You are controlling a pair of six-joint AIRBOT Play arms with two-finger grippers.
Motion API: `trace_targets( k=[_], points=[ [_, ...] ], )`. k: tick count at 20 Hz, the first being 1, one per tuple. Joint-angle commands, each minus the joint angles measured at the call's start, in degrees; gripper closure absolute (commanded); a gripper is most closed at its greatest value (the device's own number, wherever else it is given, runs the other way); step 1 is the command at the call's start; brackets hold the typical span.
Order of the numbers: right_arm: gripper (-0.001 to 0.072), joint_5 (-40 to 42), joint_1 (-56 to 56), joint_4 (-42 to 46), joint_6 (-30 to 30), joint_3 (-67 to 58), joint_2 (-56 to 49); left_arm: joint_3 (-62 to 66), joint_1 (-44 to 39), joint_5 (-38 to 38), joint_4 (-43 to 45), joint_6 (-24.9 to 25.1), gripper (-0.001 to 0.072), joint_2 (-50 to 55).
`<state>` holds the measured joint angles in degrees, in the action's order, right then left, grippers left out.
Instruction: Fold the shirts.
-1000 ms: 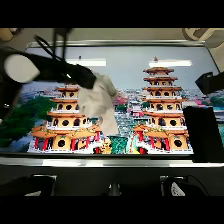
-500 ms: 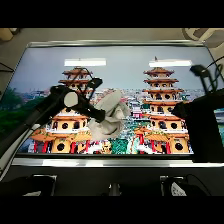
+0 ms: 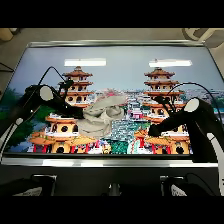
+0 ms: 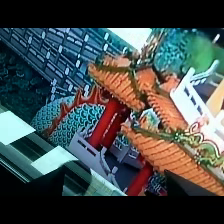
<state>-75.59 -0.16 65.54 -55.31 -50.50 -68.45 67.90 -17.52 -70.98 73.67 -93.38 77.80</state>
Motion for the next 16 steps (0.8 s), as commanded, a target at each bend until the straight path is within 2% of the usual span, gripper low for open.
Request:
trace_targets(
  k=[1, 4, 5, 6, 9, 11, 13, 16],
  points=[
    [0.0027, 4.63, 4.44, -1.11, 0.57, 1.2, -1.07, -0.63, 1.53, 0.68, -6.75, 3.85, 0.0193, -0.9],
    [0.0028, 3.63, 4.24, -2.03, 1.49, -0.2, -1.07, 5.22, 1.6, -0.61, -7.26, 6.73, 0.0183, -6.16],
    [0.0028, 2.99, 4.24, -2.51, 1.84, -1.25, -1.07, 7.3, 1.62, -0.68, -7.26, 6.95, 0.0147, -8.44],
    [0.0029, 2.12, 4.24, -2.8, 2.27, -2.67, -1.07, 8.7, 1.66, -1.51, -6.4, 8.04, 0.0144, -10.75],
    [0.0027, 2.08, 4.24, -3.02, 2.34, -7.43, -1.07, 8.41, 2.36, -7.78, 6.88, 6.75, 0.0145, -15.3],
    [0.0028, 4.68, 4.26, -3.1, 2.23, -9.77, -1.09, 3.85, 4.24, -7.93, 12.76, 4.79, 0.0145, -15.45],
    [0.0028, 8.87, 4.26, -4.74, 2.23, -10.27, -1.09, -4.55, 6.21, -3.15, 10.03, 3.15, 0.0146, -14.21],
    [0.0028, 11.63, 4.26, -9.14, 2.23, -10.27, -2.89, -15.39, 7.1, 6.14, -1.66, 3.43, 0.0148, -10.56]
  ],
)
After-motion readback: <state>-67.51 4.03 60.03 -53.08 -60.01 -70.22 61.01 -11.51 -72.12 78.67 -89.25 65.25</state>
